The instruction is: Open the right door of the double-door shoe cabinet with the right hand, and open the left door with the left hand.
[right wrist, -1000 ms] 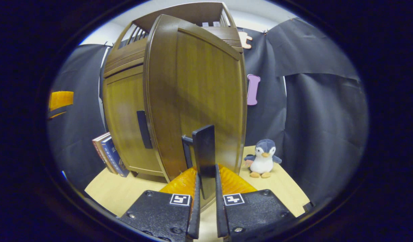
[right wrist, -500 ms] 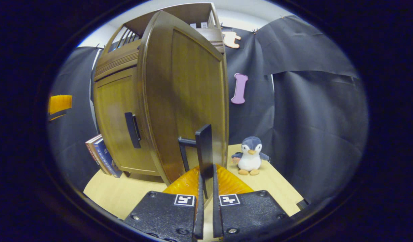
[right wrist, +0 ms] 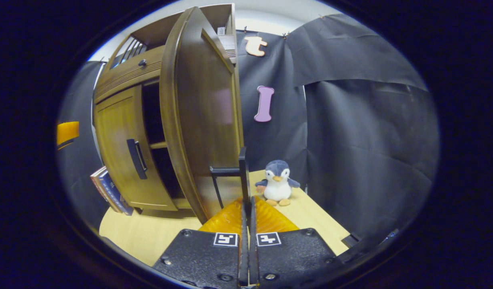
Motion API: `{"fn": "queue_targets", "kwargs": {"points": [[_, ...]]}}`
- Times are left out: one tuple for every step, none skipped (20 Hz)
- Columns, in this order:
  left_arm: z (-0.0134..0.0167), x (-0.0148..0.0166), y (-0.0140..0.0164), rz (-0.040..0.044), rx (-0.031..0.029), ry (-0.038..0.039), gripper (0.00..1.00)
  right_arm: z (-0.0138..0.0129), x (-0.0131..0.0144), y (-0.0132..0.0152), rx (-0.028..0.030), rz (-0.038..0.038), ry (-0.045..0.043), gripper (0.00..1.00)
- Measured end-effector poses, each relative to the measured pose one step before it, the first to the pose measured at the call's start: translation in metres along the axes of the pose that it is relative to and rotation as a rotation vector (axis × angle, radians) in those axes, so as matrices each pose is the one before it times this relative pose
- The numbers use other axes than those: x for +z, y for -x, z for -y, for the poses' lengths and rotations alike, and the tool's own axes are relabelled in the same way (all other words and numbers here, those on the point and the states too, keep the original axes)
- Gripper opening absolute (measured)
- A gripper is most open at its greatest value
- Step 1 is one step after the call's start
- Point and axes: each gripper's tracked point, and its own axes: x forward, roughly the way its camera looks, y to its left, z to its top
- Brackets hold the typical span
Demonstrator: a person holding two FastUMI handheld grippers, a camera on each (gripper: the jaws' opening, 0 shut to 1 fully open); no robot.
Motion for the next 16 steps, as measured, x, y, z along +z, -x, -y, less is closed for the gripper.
{"fn": "queue_targets", "kwargs": {"points": [[0.00256,0.00051,-0.00075,0.00385,-0.00281,-0.00345,0.95,0.00297,-0.00054,0.00022,0.00332,0.00276,-0.00585,0.04],[0.00360,-0.00038,-0.00267,0.00209,-0.00744,-0.00115,0.95,0.00179,0.00127,0.00155,0.00676,0.00393,-0.00849,0.04],[0.00419,-0.00109,-0.00178,-0.00042,-0.00662,0.00085,0.95,0.00370,0.00014,-0.00015,0.00326,-0.00033,0.00068,0.04],[0.00342,-0.00009,-0.00117,-0.00179,-0.00408,0.00245,0.95,0.00288,0.00023,-0.00049,0.00164,-0.00287,0.00711,0.04],[0.00287,-0.00065,-0.00238,-0.00438,-0.00518,0.00236,0.95,0.00225,0.00020,0.00016,0.00023,-0.00443,0.00664,0.04],[0.00265,-0.00140,-0.00234,-0.00294,-0.00313,0.00214,0.95,0.00055,0.00087,0.00013,0.00551,-0.00656,0.00255,0.04],[0.00312,-0.00151,-0.00179,-0.00189,-0.00534,0.00117,0.95,0.00161,0.00000,0.00028,0.00023,-0.00519,0.00255,0.04],[0.00358,-0.00050,-0.00118,-0.00081,-0.00419,-0.00045,0.94,0.00258,0.00034,0.00002,0.00395,-0.00541,-0.00165,0.04],[0.00188,-0.00081,-0.00118,0.00005,-0.00202,-0.00173,0.95,0.00234,0.00030,0.00013,0.00485,-0.00473,-0.00264,0.04],[0.00252,-0.00098,-0.00114,-0.00108,-0.00089,-0.00158,0.95,0.00258,0.00056,0.00029,0.00640,-0.00528,0.00000,0.04],[0.00132,-0.00097,-0.00142,-0.00220,-0.00044,0.00029,0.95,0.00244,-0.00021,0.00012,0.00631,-0.00478,0.00183,0.04],[0.00090,-0.00131,-0.00146,-0.00092,0.00053,0.00123,0.95,0.00224,0.00039,-0.00010,0.00839,-0.00201,0.00232,0.04],[0.00020,-0.00055,-0.00200,0.00077,0.00324,0.00336,0.95,0.00138,0.00071,-0.00024,0.00915,-0.00139,0.00431,0.04],[-0.00085,-0.00094,-0.00071,0.00074,0.00484,0.00877,0.95,0.00230,0.00090,-0.00031,0.00503,-0.00192,0.00488,0.04],[-0.00030,-0.00126,-0.00129,-0.00390,0.00143,0.01061,0.95,0.00167,0.00031,-0.00044,0.00631,-0.00175,0.00085,0.04],[0.00008,-0.00257,-0.00112,-0.00623,0.00044,0.00776,0.95,0.00167,0.00093,-0.00034,0.00329,-0.00113,0.00095,0.04]]}}
